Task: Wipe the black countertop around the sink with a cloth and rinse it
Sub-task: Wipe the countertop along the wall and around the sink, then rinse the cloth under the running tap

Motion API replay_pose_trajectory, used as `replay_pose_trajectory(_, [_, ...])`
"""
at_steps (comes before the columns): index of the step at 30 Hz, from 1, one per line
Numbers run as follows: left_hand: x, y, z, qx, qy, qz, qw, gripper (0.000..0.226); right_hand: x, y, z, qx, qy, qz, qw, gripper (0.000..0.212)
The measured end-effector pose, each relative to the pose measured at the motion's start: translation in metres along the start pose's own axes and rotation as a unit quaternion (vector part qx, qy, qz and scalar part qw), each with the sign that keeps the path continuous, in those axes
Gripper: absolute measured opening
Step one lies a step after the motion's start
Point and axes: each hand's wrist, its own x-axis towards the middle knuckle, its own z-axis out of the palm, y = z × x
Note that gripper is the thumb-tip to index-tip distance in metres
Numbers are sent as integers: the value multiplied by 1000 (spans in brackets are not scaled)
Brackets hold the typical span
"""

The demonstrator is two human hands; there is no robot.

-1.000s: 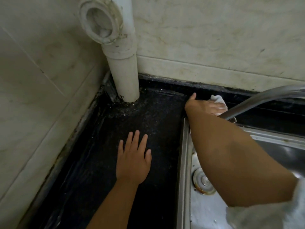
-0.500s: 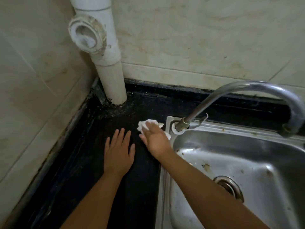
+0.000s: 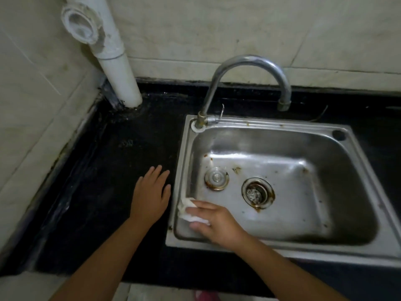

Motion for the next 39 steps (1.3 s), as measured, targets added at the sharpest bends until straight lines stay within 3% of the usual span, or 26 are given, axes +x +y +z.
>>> replay_pose_trajectory(3, [-32,35,8,-21,-18,30,999,60,-39,-5,-34,-2,84,74,994,50])
replay_pose_trajectory(5, [-49,66,15,-71,-17,43,996,66,-61,-7,-62,8,132,111,985,40])
replay_pose_trajectory(7, [-61,104,18,-113,-38,36,992,54,-83,-8,-90,40,168,142,975,23])
replay_pose_trajectory(8, [-65,120,22,-115,-33,38,992,47,-92,-6,-102,59,185,157,968,26])
replay_pose_trajectory(10, [-69,149,28,-96,-5,55,994,43,-109,0,-126,98,224,181,953,25])
replay_pose_trajectory(12, [-69,173,33,-59,17,85,994,54,-122,5,-148,130,257,191,938,17])
replay_pose_trajectory(14, [-66,191,35,-31,3,82,996,53,-131,12,-164,171,284,207,920,22])
replay_pose_trajectory(17, [-55,200,42,5,4,84,996,47,-134,20,-181,309,326,231,863,23])
replay_pose_trajectory(22, [-16,197,43,39,11,78,996,45,-106,39,-189,465,314,256,787,17])
replay_pose_trajectory(26, [47,184,37,56,5,46,997,50,-51,48,-188,490,327,277,759,24])
replay_pose_trajectory(34, [167,163,28,80,15,22,996,58,40,63,-188,514,345,253,744,20])
replay_pose_trajectory(39, [191,160,26,31,16,11,999,52,56,69,-190,510,346,237,751,18])
